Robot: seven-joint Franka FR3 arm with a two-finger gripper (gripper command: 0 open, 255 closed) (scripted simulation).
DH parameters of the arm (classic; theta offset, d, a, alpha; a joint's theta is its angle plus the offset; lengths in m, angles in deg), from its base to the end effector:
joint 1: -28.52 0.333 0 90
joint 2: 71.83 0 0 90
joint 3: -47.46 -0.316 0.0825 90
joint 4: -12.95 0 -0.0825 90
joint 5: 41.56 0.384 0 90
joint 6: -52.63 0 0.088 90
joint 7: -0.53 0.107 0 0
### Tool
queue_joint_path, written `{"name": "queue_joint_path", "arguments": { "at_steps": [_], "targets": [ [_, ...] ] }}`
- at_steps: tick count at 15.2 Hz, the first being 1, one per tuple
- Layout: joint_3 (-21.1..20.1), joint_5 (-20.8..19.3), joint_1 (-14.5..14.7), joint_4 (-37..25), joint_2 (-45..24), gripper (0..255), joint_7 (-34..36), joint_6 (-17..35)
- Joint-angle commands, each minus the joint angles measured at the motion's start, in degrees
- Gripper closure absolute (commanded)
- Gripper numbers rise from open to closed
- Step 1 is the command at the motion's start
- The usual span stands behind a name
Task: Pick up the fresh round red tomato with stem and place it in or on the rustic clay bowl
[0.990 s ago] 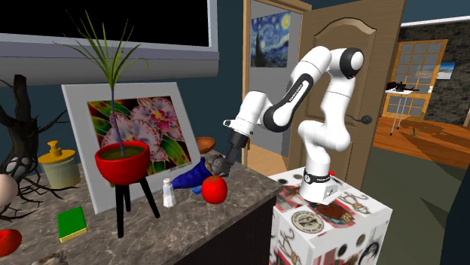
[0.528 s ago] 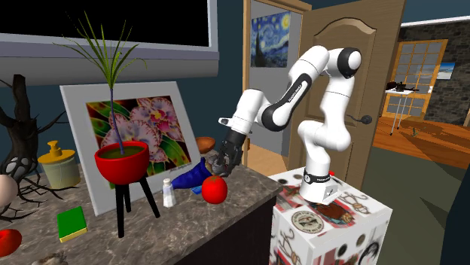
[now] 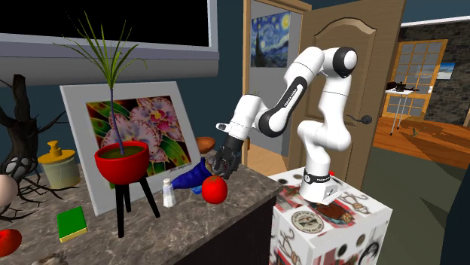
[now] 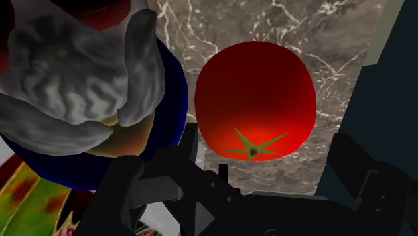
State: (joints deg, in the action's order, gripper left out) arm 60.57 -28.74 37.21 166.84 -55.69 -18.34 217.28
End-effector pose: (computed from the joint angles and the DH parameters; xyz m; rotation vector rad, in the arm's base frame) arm 0.4347 -0.0447 0.3702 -2.9778 -0.0653 -0.7263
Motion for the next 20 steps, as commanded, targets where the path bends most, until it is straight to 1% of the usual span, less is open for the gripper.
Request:
{"name": "queue_joint_path", "arguments": {
  "at_steps": [1,3,4,13,20],
  "targets": [
    [0.02,0.04,0.04,0.01,-0.05,0,-0.03,0.07],
    [0.02,0.04,0.04,0.01,-0.05,0,-0.03,0.07],
    [0.02,0.04,0.04,0.01,-0.05,255,-0.03,0.07],
    [0.02,0.04,0.04,0.01,-0.05,255,-0.03,0.07],
    [-2.24,-3.56,-2.82,-2.14,4.24,255,3.32,-6.38]
  ]
}}
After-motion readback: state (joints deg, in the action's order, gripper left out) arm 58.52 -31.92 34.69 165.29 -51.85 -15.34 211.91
